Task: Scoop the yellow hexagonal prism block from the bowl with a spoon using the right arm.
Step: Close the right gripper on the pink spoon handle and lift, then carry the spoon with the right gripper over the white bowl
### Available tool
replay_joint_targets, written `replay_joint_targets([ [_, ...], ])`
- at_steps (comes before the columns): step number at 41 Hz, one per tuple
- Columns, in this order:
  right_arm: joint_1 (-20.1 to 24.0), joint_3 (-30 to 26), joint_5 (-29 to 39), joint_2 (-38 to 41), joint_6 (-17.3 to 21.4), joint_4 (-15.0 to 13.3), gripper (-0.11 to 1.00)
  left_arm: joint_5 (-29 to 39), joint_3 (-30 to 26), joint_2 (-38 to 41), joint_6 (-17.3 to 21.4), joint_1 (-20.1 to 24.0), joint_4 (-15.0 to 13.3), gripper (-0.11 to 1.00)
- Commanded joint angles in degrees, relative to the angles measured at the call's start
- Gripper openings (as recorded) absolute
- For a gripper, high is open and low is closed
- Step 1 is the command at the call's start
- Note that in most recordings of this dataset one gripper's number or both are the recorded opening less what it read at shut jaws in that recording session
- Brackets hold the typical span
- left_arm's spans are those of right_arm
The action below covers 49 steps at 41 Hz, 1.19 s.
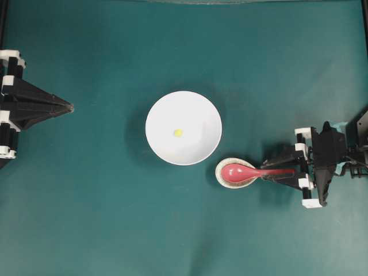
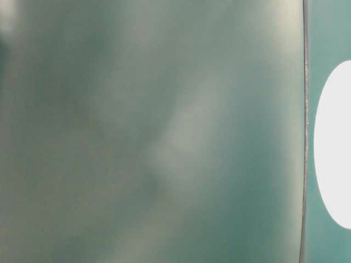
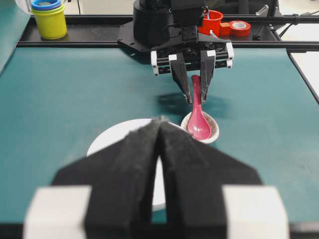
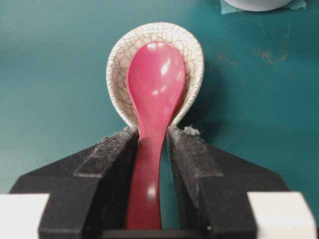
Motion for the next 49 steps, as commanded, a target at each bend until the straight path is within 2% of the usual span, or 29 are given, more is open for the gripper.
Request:
replay_joint_targets([
  [1, 0.2, -0.1, -0.5, -0.4, 0.0, 0.2, 0.36, -0.4, -0.9, 0.3, 0.1, -0.1, 0.2, -0.01],
  [10, 0.2, -0.3, -0.9, -0.4, 0.0, 0.2, 0.24, -0.4, -0.9, 0.3, 0.2, -0.1, 0.2, -0.01],
  [21, -0.2, 0.9, 0.1, -6.2, -1.3, 0.2, 0.24, -0.4, -0.9, 0.2, 0.3, -0.1, 0.2, -0.01],
  [27, -1.1, 1.3, 2.8, -11.9, -3.8, 0.1, 0.23, -0.4, -0.9, 0.2, 0.7, -0.1, 0.2, -0.01],
  [36, -4.5, -0.5, 14.0, -21.0, -9.4, 0.2, 0.23, -0.8, -1.0, 0.2, 0.9, 0.0, 0.2, -0.01],
  [49, -14.2, -6.8, 34.4, -33.0, -17.9, -0.1, 0.23, -0.9, -1.0, 0.2, 0.9, -0.1, 0.2, -0.01],
])
